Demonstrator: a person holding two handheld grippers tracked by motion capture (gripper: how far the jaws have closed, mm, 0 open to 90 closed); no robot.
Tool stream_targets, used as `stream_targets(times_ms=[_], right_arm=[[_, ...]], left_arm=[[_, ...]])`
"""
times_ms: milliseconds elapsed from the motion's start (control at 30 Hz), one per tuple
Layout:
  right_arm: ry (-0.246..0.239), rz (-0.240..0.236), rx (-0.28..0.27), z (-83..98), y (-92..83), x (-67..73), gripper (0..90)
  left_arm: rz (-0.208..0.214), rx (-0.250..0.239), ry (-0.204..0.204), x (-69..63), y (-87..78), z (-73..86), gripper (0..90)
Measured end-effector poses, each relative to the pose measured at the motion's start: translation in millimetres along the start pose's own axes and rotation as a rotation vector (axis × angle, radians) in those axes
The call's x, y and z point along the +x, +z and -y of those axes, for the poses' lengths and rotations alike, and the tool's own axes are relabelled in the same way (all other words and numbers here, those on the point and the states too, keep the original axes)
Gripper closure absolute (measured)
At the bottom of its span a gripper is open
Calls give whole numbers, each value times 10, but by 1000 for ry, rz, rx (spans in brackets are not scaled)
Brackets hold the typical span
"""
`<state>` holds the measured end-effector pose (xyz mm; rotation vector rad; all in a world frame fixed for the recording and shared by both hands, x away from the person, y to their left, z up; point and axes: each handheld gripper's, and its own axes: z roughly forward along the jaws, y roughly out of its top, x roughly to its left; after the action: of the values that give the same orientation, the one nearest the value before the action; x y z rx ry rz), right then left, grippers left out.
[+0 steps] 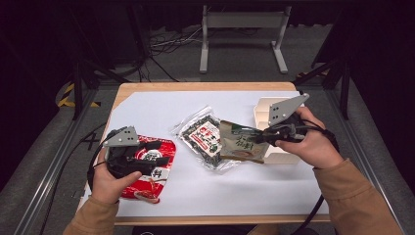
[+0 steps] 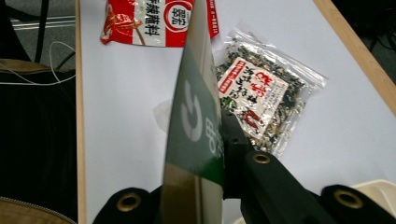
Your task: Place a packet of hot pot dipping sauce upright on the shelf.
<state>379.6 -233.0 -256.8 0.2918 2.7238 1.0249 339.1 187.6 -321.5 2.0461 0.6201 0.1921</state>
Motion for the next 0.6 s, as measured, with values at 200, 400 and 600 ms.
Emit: stream_targets(times_ms=[200,400,600], right_arm=[[2,28,-11,37,-90,-138,899],[9,62,-16,79,-153,-281,899],[29,86,-28,134,-221,-433,899]], left_arm=[[-32,-6,-26,74,-13,49,400],[-65,-12,-37,161,-44,99,398],[-85,-14,-56,228,-74,146,397]])
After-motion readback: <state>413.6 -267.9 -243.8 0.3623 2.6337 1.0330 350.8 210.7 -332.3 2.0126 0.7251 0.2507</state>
